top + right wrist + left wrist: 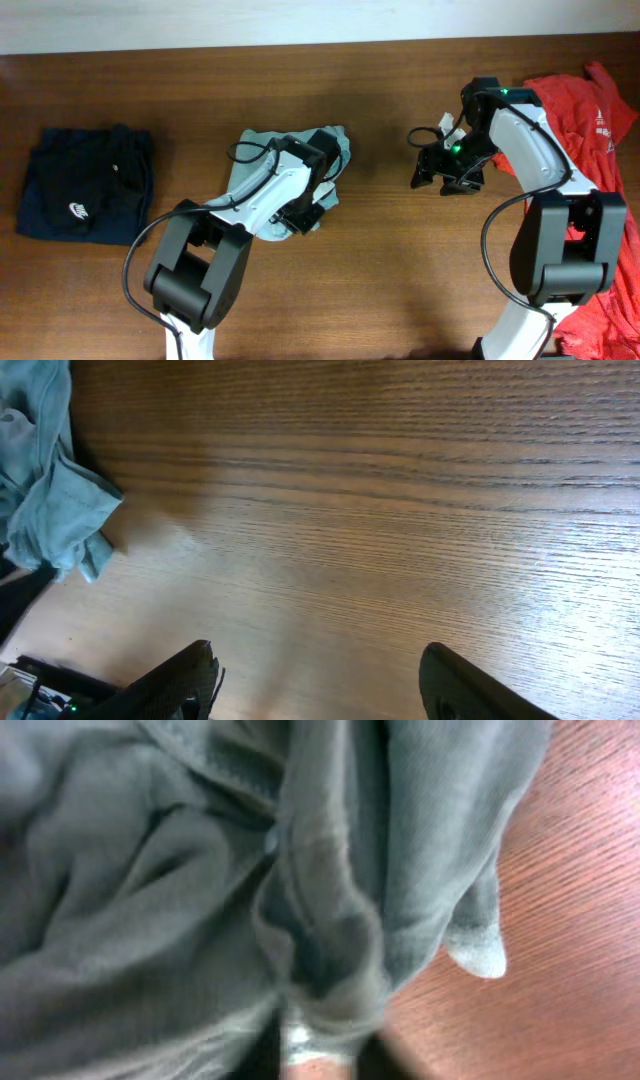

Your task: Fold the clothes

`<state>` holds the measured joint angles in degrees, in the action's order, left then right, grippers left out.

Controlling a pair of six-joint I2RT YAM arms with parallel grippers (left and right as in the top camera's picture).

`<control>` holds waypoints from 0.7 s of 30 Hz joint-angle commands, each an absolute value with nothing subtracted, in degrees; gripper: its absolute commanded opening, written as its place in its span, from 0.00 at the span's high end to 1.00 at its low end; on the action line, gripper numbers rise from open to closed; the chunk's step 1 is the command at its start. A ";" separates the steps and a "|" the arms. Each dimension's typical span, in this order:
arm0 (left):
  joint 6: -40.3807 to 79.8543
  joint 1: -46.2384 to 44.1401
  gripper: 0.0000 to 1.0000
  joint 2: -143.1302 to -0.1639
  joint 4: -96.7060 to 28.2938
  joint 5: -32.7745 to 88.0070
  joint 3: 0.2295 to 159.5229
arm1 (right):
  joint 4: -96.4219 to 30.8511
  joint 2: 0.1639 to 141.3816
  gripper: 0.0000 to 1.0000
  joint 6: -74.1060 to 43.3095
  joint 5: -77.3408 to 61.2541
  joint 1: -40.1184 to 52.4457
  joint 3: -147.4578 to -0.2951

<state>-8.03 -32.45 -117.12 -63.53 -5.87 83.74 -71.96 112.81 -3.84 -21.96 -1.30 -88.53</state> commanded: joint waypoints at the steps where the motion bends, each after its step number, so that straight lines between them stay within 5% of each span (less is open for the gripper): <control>1: -7.77 -32.51 0.99 -116.88 -64.05 -3.60 84.05 | -72.03 111.59 0.30 -3.18 -21.85 -1.52 -88.40; 10: -3.86 -33.28 1.00 -116.75 -70.50 17.45 95.48 | -72.01 111.59 0.30 -3.18 -21.85 -1.52 -88.40; 21: 8.34 -33.28 1.00 -116.77 -65.78 21.12 96.05 | -71.59 111.59 0.30 -3.18 -21.85 -1.52 -88.40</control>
<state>4.29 -32.99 -117.14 -67.35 17.32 95.07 -71.72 112.81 -3.79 -21.96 -1.30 -88.53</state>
